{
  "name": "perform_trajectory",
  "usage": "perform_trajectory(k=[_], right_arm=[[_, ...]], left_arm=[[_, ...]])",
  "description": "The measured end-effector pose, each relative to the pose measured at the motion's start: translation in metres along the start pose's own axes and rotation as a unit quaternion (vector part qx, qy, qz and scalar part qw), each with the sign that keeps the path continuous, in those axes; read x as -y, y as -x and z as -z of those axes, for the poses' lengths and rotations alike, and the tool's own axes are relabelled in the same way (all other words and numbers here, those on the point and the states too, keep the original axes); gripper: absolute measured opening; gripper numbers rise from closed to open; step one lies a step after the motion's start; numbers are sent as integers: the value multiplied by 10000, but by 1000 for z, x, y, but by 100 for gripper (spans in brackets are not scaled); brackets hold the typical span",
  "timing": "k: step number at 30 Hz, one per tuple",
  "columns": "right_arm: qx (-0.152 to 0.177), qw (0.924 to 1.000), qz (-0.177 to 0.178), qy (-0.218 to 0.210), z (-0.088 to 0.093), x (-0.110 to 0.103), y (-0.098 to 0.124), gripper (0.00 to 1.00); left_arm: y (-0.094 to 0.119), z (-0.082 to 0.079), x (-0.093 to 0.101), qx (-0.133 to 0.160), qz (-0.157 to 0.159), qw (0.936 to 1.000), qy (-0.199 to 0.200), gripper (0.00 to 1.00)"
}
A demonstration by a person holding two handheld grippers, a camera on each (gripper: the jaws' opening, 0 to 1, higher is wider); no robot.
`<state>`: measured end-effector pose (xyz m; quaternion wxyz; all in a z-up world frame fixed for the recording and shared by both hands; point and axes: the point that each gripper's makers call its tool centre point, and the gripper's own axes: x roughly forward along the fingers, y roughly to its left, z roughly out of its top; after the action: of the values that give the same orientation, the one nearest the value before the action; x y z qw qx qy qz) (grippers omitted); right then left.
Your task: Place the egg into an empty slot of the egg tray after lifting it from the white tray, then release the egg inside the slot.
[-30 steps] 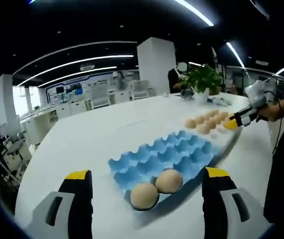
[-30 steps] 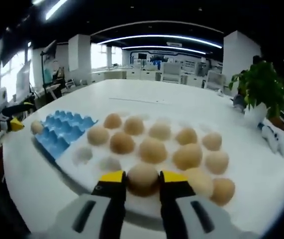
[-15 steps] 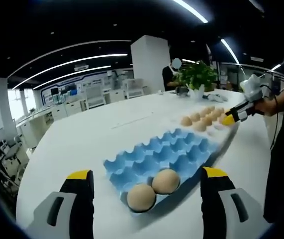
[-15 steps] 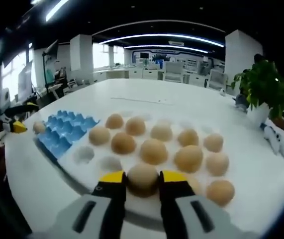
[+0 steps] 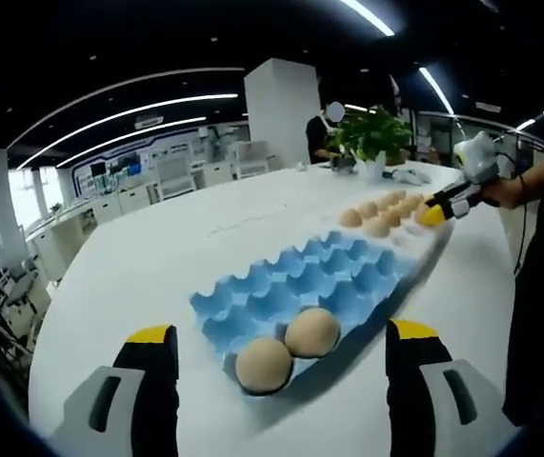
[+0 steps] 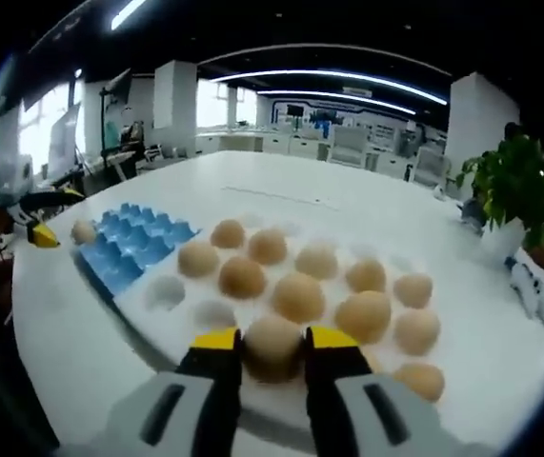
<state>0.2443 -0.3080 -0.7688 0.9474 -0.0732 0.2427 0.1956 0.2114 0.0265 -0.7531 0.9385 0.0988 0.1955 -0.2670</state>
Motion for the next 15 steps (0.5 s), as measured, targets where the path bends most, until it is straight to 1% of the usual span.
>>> perform_trajectory(k=[1, 2, 4, 7, 10, 15], right_arm=[[104, 9999, 41, -93, -4, 2, 2, 24], [137, 9998, 51, -129, -7, 4, 4, 24], [145, 9996, 60, -223, -10, 5, 7, 24], [217, 9990, -27, -385, -16, 1, 10, 24], [276, 9987, -100, -413, -21, -3, 11, 24], [389, 9981, -313, -356, -31, -18, 9, 24]], left_arm=[[0, 0, 0, 8, 1, 10000, -9, 90], [0, -1, 0, 22, 2, 10000, -10, 90], [0, -1, -1, 40, -5, 10000, 13, 90], [-1, -1, -2, 32, 6, 10000, 35, 89], [-1, -2, -2, 60, 1, 10000, 43, 89], [-2, -1, -4, 79, -54, 10000, 21, 89]])
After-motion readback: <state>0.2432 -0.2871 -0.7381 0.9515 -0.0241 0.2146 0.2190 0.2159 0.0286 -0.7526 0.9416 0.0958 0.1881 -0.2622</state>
